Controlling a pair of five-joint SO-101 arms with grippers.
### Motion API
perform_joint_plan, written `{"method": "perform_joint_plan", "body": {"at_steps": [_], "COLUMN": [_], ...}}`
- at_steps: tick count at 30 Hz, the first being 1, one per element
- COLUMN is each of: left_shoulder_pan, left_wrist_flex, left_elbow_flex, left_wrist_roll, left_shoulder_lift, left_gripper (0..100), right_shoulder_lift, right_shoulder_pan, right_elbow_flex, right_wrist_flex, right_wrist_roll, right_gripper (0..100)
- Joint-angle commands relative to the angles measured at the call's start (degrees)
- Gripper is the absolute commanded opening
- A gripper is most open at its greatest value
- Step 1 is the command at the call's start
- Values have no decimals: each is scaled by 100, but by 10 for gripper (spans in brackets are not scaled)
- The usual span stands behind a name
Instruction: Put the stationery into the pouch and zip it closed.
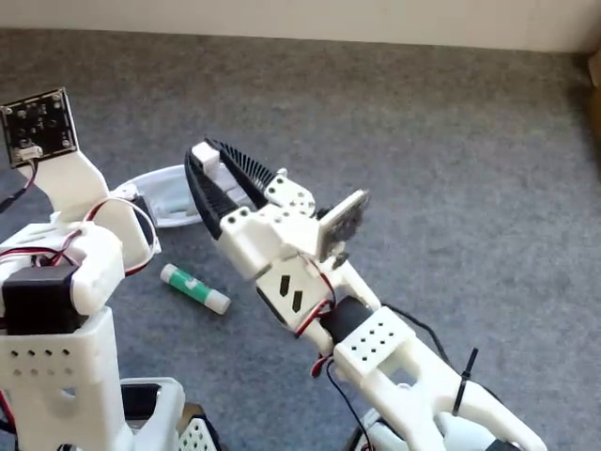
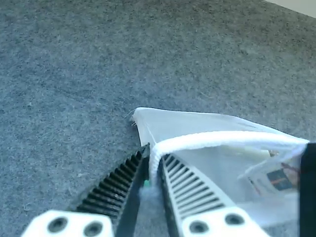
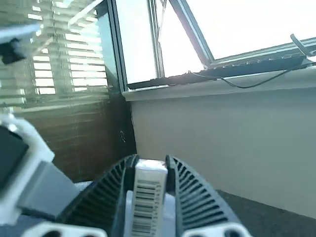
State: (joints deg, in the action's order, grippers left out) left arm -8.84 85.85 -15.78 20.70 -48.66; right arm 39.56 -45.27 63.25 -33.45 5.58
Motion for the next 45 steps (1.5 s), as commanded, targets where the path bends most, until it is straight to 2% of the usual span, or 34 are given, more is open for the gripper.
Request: {"method": "perform_joint_plan", "body": {"at_steps": [1,7,11,18,29,36,45], "left_shoulder_pan": [48,48,40,40,40,22,-1007], "left_wrist_flex": [-79,-88,-88,-88,-88,-88,-132], "left_elbow_flex": [31,31,31,31,22,22,66], "left_wrist_roll": [53,53,53,53,53,44,-220], "left_shoulder_lift": [-84,-84,-84,-84,-84,-110,-356], "left_gripper": [11,11,11,11,11,11,11], "right_shoulder_lift": [48,48,48,813,2712,2949,2923], "right_shoulder_pan": [-163,-286,-277,-286,-251,330,585], "right_elbow_flex": [75,242,251,242,189,180,-154], "right_wrist_flex": [-163,-127,-40,919,3178,4154,5147], "right_wrist_roll": [-624,-949,-932,-923,-914,-914,-914], "right_gripper": [9,19,108,121,121,121,121]}}
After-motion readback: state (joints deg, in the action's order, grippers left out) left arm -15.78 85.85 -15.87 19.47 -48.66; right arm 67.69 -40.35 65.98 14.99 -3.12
